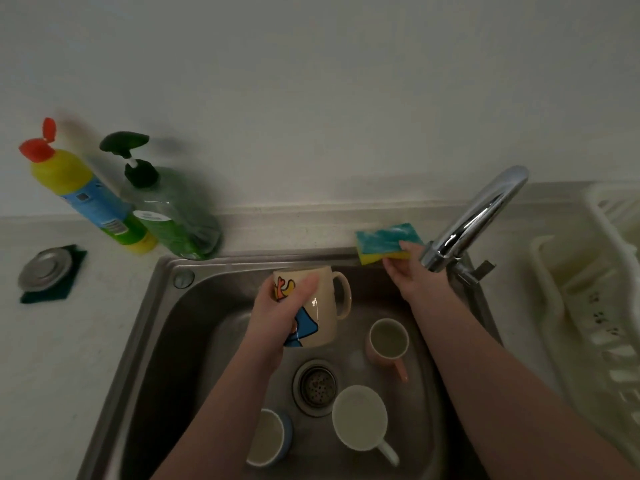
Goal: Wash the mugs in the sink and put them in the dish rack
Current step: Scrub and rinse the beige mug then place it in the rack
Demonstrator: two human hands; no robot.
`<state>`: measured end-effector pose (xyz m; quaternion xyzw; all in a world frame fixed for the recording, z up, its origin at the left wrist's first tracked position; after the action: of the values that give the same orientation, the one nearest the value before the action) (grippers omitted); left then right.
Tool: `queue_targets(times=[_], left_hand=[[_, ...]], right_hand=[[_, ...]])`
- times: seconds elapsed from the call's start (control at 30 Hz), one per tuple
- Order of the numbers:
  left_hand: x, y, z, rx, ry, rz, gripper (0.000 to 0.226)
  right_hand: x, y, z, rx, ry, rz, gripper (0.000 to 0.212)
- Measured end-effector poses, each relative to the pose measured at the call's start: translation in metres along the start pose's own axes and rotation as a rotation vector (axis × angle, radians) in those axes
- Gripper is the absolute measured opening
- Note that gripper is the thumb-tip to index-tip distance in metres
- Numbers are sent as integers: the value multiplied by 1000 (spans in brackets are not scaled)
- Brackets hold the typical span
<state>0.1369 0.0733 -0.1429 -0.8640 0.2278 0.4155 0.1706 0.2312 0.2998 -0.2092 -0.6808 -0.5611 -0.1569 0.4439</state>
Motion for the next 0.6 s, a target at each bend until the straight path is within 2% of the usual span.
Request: queue_targets(times=[0.1, 0.2, 0.3, 0.4, 0.53, 0.6], left_hand=[[3, 3, 5, -2, 16, 1, 54], [5, 5, 9, -3, 22, 6, 53], [6, 5, 13, -2, 17, -7, 51], [8, 3, 16, -7, 21, -21, 51], [8, 0, 16, -9, 21, -6, 57], [8, -2, 14, -5, 25, 0, 55]], right_hand=[[-7, -2, 22, -49, 17, 11, 23], [-5, -6, 21, -49, 31, -18, 11], [-2, -20, 10, 12, 49, 32, 27], [6, -29, -2, -5, 73, -56, 18], [9, -31, -7, -35, 71, -199, 44], [5, -26, -6, -63, 52, -230, 39]])
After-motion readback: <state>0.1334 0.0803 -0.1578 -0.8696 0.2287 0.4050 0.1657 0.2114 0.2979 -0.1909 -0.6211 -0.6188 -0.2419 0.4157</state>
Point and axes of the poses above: each hand's wrist, its own z-axis towards the middle knuckle, its own y-axis out of the back of the hand, x = y × z, the point moved 6 cm from there along z, towards the middle knuckle, and after that the axes turned 9 degrees about y, right-handed, at the moved point
